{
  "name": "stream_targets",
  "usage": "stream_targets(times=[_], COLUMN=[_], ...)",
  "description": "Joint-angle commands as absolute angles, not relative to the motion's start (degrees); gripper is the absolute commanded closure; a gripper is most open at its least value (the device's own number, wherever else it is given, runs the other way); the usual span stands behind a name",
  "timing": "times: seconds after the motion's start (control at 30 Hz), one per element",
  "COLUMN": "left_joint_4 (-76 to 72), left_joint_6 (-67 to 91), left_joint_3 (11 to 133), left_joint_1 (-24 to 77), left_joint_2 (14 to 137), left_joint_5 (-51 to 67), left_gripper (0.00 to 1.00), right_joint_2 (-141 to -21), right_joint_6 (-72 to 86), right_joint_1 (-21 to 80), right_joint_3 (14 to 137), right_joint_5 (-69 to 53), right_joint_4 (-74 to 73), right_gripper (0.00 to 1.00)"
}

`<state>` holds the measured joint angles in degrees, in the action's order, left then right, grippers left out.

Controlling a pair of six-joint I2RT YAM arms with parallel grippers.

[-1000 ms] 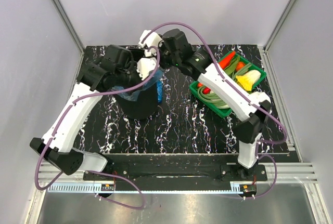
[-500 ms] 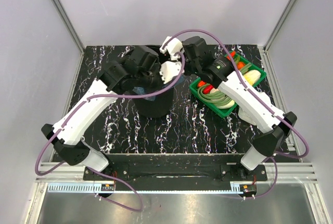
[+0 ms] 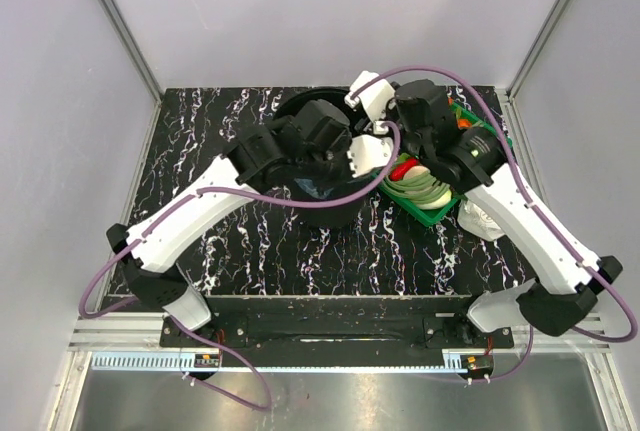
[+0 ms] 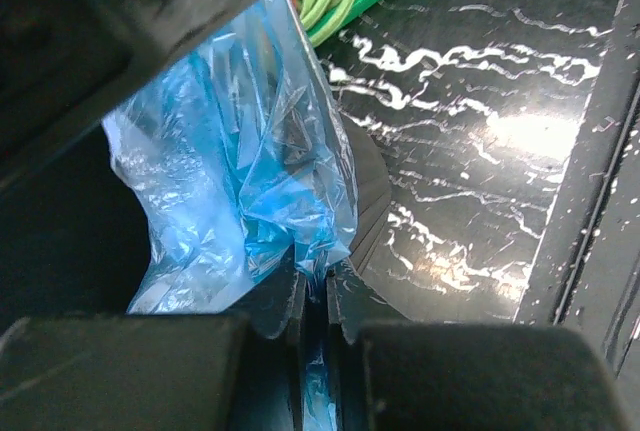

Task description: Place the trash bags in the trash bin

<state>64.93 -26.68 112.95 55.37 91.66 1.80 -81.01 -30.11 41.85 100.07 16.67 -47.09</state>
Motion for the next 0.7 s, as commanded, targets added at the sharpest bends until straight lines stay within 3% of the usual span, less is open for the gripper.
stream_targets(times=[0.0,0.67], left_joint_4=[52.57,47.46], left_joint_6=[-28.04,-26.37], left_joint_3=[116.89,105.92], left_joint_1=[58.44,61.79], left_joint_2=[92.90,92.38], left_joint_5=[4.57,-4.57], left_gripper=[1.00,1.00], right_joint_2=[-77.96,-71.19], right_joint_6=[-29.44,-28.57], right_joint_1=[40.43,36.48], right_joint_3=[97.91,87.45], right_joint_5=[16.26,14.50], right_joint_4=[-45.35,-45.53], right_gripper=[0.37,0.38])
